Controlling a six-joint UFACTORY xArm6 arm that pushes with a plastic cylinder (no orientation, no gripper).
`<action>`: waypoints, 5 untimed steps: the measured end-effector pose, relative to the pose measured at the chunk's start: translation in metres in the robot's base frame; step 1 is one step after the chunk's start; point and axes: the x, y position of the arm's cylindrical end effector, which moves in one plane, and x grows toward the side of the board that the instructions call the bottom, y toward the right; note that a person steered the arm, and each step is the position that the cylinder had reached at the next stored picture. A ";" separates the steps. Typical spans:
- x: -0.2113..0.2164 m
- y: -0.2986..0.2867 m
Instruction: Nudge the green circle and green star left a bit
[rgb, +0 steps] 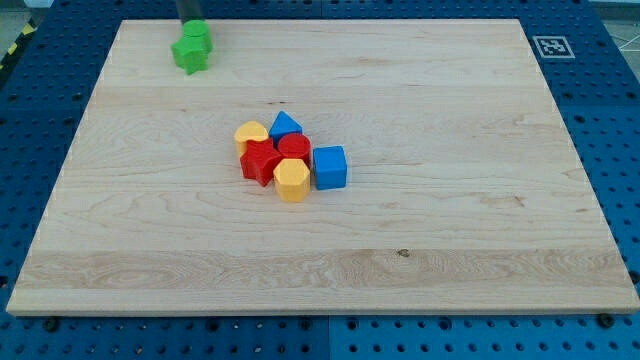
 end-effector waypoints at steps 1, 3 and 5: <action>0.005 0.000; -0.008 -0.001; -0.009 0.046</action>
